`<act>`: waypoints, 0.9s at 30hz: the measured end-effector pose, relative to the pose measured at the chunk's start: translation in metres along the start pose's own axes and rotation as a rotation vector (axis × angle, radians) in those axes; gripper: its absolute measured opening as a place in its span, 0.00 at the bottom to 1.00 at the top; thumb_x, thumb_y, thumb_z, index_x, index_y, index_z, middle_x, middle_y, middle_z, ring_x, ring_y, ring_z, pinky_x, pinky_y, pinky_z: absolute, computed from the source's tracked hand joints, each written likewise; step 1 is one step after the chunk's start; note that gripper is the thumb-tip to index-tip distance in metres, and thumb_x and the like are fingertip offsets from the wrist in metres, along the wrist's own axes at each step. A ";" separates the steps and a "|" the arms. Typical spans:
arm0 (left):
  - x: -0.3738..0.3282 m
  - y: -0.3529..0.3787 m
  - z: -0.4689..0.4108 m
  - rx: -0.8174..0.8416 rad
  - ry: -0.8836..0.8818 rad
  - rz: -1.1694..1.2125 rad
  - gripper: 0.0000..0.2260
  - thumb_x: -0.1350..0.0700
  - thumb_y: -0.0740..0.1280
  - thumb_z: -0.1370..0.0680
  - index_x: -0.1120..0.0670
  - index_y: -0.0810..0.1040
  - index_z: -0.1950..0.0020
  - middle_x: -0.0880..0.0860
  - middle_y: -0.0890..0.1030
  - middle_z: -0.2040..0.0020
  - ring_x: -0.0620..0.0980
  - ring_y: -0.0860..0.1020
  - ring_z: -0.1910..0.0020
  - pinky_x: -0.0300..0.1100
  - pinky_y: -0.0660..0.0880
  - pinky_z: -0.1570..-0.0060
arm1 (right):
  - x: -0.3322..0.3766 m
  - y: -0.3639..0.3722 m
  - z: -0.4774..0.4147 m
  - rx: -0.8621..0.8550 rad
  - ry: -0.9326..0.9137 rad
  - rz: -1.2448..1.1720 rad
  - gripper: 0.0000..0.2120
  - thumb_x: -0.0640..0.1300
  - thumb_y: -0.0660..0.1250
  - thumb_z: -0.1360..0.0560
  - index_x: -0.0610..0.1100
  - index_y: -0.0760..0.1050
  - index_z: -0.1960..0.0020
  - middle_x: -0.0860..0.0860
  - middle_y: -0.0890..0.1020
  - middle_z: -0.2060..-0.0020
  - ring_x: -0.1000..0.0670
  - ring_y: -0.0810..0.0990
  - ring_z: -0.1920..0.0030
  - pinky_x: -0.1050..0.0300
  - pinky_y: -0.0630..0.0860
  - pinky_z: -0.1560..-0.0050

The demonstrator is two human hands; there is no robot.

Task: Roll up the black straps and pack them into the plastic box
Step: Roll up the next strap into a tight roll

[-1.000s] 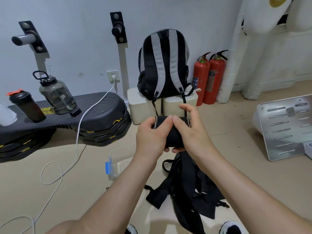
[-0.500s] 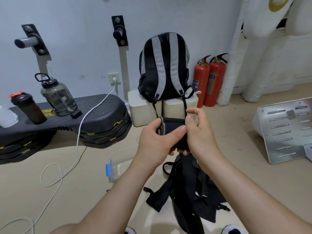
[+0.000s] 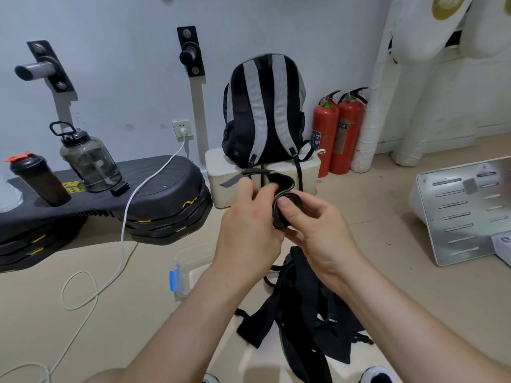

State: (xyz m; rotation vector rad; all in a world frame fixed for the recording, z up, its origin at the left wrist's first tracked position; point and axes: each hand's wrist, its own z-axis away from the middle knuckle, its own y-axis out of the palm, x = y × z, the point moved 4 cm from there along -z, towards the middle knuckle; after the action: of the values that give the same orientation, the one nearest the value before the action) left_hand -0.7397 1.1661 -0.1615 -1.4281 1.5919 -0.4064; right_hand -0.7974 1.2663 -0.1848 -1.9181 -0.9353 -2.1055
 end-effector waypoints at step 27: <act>0.004 0.013 0.013 0.321 -0.802 1.339 0.15 0.46 0.70 0.27 0.56 0.82 0.48 0.54 0.86 0.57 0.53 0.85 0.59 0.42 0.80 0.60 | 0.023 -0.018 -0.018 0.089 -0.065 0.105 0.02 0.39 0.70 0.26 0.41 0.81 0.55 0.45 0.83 0.60 0.51 0.82 0.58 0.59 0.78 0.56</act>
State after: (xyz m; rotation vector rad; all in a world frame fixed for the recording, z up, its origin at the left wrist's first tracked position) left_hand -0.7370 1.1701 -0.1795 -0.0213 1.3405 0.6116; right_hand -0.8256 1.2785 -0.1693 -1.9563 -0.9033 -1.9217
